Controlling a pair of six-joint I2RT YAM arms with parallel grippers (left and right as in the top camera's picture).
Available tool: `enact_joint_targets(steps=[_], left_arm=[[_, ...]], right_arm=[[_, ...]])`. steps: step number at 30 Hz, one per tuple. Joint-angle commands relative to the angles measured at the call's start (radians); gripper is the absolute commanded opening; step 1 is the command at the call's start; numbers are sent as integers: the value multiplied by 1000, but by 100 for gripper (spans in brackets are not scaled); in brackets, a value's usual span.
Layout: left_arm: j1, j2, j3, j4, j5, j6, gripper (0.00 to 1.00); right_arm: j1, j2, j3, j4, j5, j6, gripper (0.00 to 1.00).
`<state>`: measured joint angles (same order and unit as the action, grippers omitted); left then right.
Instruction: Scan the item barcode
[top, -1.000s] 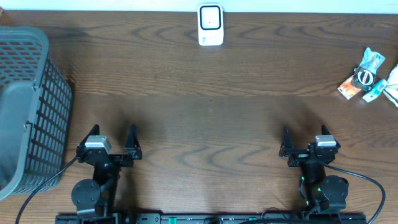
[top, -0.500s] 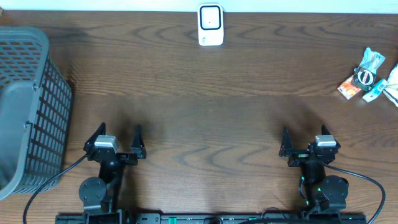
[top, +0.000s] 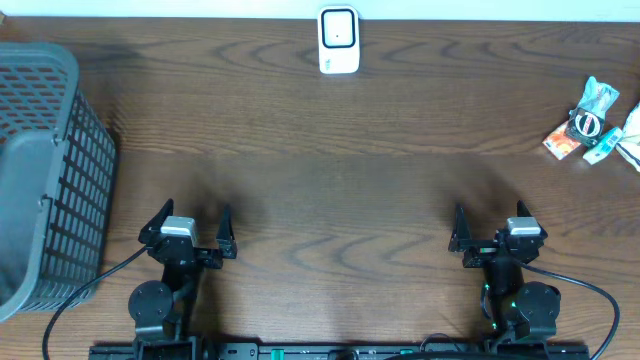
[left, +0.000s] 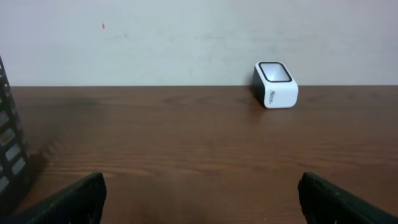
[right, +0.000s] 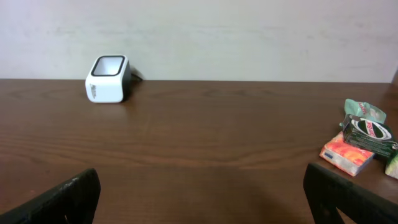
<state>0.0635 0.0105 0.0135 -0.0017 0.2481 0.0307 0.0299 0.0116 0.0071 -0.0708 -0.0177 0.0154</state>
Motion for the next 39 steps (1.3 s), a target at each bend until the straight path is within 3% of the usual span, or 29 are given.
enact_joint_targets(steps=[1, 12, 39], left_arm=[[-5, -9, -10, -51, -17, 16, 98], [-4, -9, -10, -61, -89, -8, 98], [-4, -7, -10, -57, -88, -1, 98]], right_arm=[[5, -6, -2, -5, 4, 13, 99], [5, -6, -2, -5, 4, 13, 99], [5, -6, -2, -5, 4, 13, 99]])
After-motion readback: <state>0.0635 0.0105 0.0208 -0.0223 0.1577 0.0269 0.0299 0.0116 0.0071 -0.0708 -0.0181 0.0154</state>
